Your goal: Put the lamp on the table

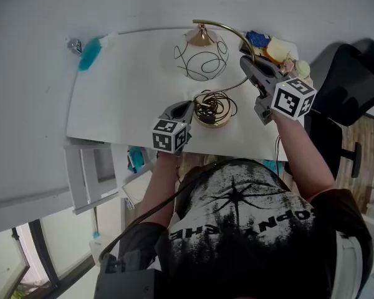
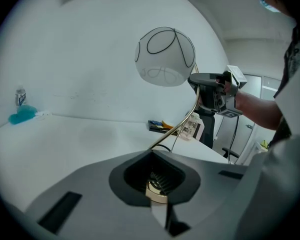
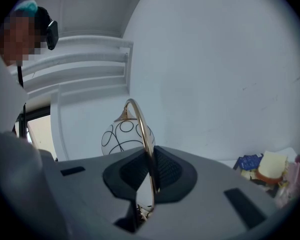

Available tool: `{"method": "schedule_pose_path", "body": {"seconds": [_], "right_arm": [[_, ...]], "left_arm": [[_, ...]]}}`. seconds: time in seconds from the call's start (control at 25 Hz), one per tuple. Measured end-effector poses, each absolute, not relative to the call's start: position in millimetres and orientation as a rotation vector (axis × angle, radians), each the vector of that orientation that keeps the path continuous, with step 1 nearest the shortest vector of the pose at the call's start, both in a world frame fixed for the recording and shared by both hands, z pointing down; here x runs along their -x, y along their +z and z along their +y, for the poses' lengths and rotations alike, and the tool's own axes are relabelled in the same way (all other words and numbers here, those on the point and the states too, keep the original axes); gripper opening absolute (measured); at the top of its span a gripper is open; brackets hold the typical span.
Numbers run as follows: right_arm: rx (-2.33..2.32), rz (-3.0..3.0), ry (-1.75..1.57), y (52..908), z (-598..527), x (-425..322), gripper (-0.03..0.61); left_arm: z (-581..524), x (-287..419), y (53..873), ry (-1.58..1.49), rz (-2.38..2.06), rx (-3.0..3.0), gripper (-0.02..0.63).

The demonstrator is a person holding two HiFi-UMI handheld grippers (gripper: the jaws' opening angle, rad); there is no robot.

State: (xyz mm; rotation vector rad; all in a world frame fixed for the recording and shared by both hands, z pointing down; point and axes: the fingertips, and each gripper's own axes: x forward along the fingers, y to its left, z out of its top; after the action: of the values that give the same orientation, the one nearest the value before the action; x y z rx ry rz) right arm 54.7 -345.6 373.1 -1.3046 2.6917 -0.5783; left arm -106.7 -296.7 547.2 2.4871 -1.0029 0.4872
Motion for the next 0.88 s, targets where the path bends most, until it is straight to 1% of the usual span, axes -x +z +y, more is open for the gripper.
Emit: {"method": "schedule_pose_path", "body": {"seconds": [0.48,0.88], "right_arm": [[1.226,2.744,-0.522,375,-311,-43,0.023],[1.169,2.822,-0.402,380,-276,-29,0.023]], "left_arm": [[-259,107,560,0.487,-1.035,-2.446,0.014],[-232,98,561,0.447,-1.026,-2.452,0.014]]}}
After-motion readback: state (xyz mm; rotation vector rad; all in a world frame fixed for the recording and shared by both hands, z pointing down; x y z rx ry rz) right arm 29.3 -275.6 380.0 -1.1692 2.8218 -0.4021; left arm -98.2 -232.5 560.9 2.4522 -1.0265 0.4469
